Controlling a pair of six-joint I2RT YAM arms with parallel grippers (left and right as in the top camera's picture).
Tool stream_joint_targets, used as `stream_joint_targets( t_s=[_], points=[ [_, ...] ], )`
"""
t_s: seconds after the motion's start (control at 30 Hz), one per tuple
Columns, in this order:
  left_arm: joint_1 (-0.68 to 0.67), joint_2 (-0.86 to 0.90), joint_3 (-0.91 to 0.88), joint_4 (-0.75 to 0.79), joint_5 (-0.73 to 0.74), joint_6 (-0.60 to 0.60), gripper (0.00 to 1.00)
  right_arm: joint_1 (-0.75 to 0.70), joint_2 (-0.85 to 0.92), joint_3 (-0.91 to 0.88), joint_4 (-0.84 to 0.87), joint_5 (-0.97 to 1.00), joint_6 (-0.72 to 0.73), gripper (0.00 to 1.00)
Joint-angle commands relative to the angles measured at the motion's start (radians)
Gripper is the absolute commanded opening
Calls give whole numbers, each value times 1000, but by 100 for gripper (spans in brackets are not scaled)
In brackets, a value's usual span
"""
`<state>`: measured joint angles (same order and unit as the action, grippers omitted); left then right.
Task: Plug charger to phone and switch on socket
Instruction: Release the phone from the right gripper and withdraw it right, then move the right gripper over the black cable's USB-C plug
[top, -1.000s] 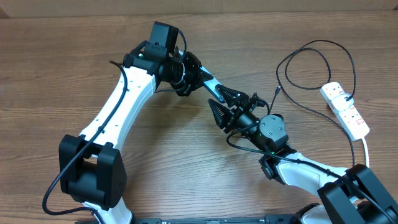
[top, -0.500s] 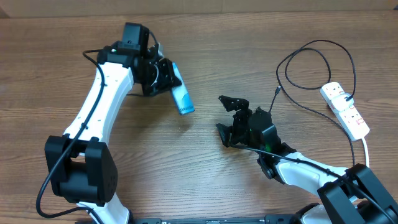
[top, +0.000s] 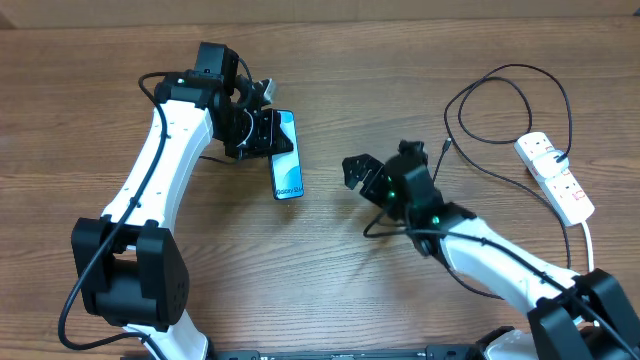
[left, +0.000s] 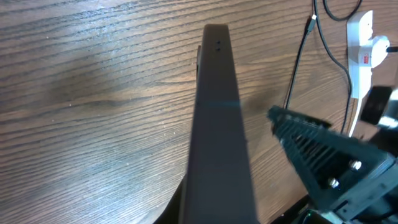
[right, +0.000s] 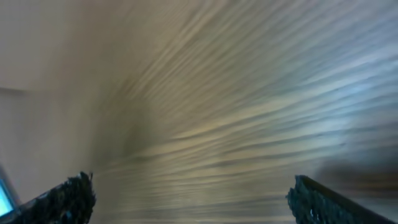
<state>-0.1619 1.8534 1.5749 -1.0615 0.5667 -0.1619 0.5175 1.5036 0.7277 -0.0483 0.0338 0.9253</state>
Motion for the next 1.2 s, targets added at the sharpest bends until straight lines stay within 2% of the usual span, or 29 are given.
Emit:
stream_joint_targets(
  t_s=[0.0, 0.17, 0.23, 0.37, 0.43, 0.67, 0.77, 0.9, 1.0, 1.03, 1.13, 1.17],
  points=[
    [-2, -11, 12, 3, 28, 40, 4, -5, -30, 162, -177, 161, -90, 100],
    [-2, -11, 12, 2, 29, 51, 4, -75, -30, 320, -466, 197, -90, 100],
    [-2, -11, 12, -4, 30, 50, 4, -174, -30, 369, -597, 143, -120, 100],
    [-2, -11, 12, -8, 37, 48, 4, -326, -23, 372, -643, -11, -248, 100],
    [-2, -11, 11, -8, 42, 39, 4, -383, -14, 372, -664, -28, -300, 100],
    [-2, -11, 11, -39, 250, 30, 4, -456, 67, 373, -624, -20, -417, 100],
    [-2, -11, 11, -60, 272, 14, 4, -456, 133, 373, -581, 42, -431, 99],
    [-2, -11, 12, -80, 272, 12, 4, -452, 245, 373, -467, 55, -444, 77],
    [-2, -11, 12, -87, 272, 12, 4, -449, 299, 373, -423, 52, -444, 75],
    [-2, -11, 12, -87, 272, 6, 4, -446, 323, 373, -414, 52, -444, 71],
    [-2, -11, 11, -86, 272, 0, 4, -444, 354, 373, -379, 55, -444, 70],
    [-2, -11, 12, -86, 272, 0, 4, -445, 360, 373, -365, 54, -444, 65]
  ],
)
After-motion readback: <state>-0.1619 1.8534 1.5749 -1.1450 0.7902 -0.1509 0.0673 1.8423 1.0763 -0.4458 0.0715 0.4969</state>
